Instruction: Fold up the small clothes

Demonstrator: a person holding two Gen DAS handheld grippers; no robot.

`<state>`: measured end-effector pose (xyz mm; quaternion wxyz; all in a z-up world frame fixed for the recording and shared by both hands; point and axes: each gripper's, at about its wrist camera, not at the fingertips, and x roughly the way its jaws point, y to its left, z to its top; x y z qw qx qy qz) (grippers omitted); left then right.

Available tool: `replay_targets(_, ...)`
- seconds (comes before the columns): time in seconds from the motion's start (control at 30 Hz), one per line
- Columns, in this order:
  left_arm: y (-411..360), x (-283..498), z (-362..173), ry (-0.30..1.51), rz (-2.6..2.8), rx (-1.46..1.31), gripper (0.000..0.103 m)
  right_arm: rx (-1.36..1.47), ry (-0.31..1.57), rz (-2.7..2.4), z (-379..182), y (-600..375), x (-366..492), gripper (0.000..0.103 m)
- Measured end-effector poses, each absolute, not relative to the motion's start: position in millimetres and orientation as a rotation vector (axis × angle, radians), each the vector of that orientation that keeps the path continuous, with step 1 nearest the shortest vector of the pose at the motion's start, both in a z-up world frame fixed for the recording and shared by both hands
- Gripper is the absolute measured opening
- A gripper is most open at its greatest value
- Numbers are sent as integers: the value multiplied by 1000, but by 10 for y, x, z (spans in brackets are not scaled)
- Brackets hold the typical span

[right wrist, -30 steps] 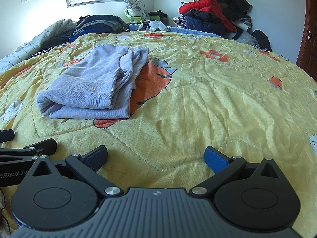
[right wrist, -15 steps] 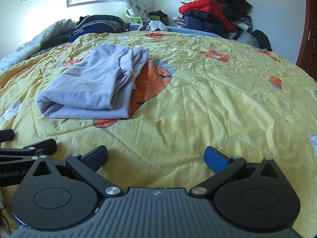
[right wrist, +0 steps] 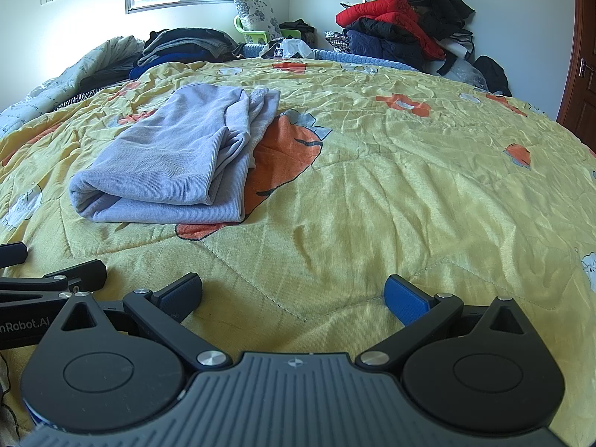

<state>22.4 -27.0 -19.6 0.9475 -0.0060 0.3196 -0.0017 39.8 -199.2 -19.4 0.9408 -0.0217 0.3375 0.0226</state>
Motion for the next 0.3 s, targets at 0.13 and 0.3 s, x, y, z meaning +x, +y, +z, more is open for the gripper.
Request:
replay_targets(0.13,-256,226,-197,648,22,-15,103,-44,689,46,-194,-1992,397,102)
replay_targets(0.3,-241,229,-203,648,31,-18,103,-44,689,46,-194,-1992,395,102)
